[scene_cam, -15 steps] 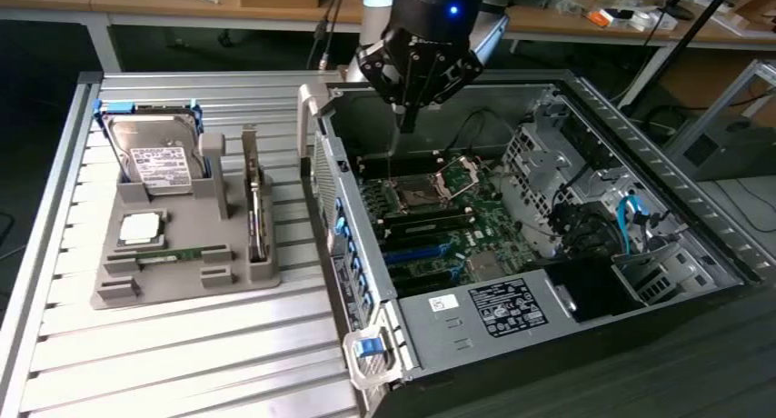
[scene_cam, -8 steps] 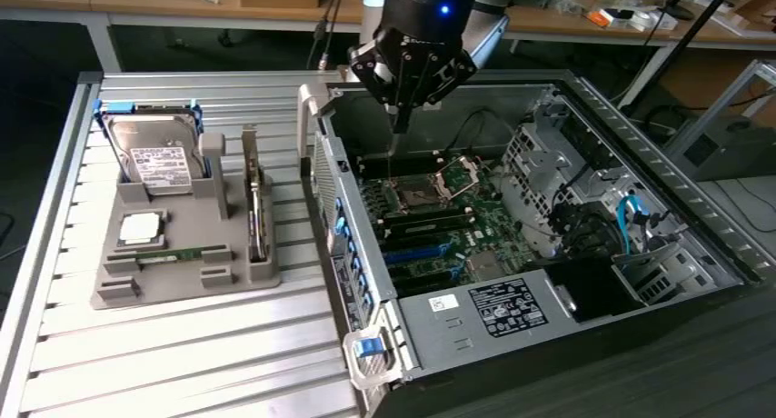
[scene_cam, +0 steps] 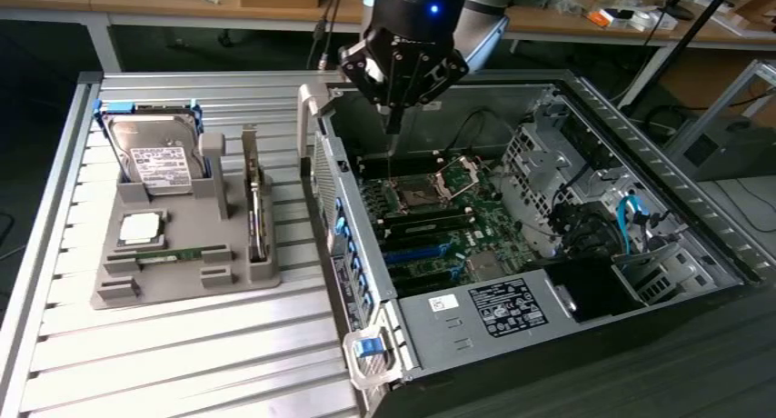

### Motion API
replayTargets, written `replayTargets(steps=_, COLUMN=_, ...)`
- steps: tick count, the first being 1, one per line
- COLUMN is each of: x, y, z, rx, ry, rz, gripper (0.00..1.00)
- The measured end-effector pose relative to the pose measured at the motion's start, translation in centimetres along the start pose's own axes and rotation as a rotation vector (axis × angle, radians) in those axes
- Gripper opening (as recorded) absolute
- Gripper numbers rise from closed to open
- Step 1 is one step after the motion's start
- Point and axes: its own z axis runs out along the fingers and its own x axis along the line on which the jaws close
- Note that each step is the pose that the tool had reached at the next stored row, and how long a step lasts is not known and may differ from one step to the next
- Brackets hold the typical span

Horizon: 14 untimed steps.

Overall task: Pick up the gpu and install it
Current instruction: 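Reach for the gpu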

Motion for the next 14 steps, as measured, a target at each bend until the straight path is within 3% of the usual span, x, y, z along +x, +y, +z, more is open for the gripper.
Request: replayTargets(steps=14, x=2.3, y=-0.17, z=-0.06, rx=-0.0001, ry=0.0, rz=0.0, gripper=0.11)
